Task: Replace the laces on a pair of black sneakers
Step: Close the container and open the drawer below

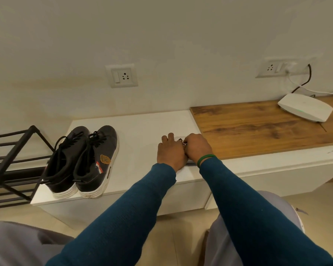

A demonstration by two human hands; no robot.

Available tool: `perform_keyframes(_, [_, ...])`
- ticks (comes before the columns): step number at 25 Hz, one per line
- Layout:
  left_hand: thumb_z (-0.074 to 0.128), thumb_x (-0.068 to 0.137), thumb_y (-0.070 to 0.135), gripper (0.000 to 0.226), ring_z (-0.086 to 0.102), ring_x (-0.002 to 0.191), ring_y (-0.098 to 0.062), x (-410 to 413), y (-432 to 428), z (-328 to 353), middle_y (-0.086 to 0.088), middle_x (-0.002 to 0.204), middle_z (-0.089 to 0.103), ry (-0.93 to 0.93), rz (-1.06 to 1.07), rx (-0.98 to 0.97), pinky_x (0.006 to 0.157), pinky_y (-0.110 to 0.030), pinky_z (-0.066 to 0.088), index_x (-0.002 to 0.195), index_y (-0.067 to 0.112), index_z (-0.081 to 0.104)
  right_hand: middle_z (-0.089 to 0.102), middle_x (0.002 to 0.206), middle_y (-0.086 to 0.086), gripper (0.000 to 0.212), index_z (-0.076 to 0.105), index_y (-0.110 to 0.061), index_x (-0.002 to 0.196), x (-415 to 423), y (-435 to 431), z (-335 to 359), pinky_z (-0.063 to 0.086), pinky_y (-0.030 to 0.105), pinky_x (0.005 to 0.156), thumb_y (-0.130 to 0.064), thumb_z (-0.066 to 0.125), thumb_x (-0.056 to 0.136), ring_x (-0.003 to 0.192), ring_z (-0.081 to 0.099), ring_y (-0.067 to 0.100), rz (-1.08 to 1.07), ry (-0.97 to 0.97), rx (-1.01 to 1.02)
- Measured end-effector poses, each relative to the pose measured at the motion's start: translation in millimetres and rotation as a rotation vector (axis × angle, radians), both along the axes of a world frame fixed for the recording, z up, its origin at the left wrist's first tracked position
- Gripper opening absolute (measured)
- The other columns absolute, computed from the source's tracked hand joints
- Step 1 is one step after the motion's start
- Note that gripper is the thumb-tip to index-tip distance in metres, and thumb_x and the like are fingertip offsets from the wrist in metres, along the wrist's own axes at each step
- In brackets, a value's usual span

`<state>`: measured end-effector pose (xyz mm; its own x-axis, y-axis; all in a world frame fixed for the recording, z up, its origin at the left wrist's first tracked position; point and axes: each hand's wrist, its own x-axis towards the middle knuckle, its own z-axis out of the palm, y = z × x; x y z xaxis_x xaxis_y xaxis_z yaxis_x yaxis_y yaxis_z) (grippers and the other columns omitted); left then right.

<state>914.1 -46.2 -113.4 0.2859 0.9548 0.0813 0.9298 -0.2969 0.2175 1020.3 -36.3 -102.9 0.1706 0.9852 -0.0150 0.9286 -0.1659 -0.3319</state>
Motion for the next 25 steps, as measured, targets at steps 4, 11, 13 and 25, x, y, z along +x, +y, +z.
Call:
perform_keyframes(4, [0.058,0.094,0.020,0.027,0.059,0.102,-0.030,-4,3,3,-0.013,0.121,0.053,-0.378,0.283,-0.211,0.072,-0.034,0.046,0.117,0.006,0.053,0.070,0.102,0.013,0.021,0.073,-0.004,0.102,9,0,17,0.052,0.031,0.068,-0.005,0.056,0.090,0.087,0.066,0.026,-0.085,0.094,0.154])
perform_keyframes(11, [0.051,0.087,0.007,0.015,0.069,0.072,-0.031,-42,5,21,-0.015,0.082,0.065,-0.622,0.346,-0.317,0.063,-0.038,0.059,0.077,-0.001,0.059,0.060,0.085,0.009,0.020,0.054,-0.009,0.075,45,-3,11,0.044,0.029,0.059,-0.015,0.068,0.088,0.071,0.056,0.023,-0.282,0.195,-0.053])
perform_keyframes(13, [0.051,0.087,0.008,0.017,0.072,0.070,-0.033,-72,4,21,-0.019,0.084,0.069,-0.638,0.399,-0.290,0.067,-0.042,0.061,0.080,-0.004,0.061,0.063,0.097,0.010,0.032,0.052,-0.011,0.082,33,-4,-3,0.047,0.032,0.065,-0.035,0.073,0.088,0.076,0.057,0.021,-0.222,0.171,-0.143])
perform_keyframes(25, [0.052,0.094,0.012,0.024,0.072,0.081,-0.035,-126,-15,-1,-0.022,0.089,0.072,-0.610,0.489,-0.330,0.082,-0.047,0.060,0.097,-0.006,0.068,0.056,0.132,0.009,0.082,0.045,-0.008,0.140,-15,-7,-9,0.044,0.034,0.097,-0.061,0.070,0.082,0.123,0.053,0.026,-0.200,-0.088,-0.305])
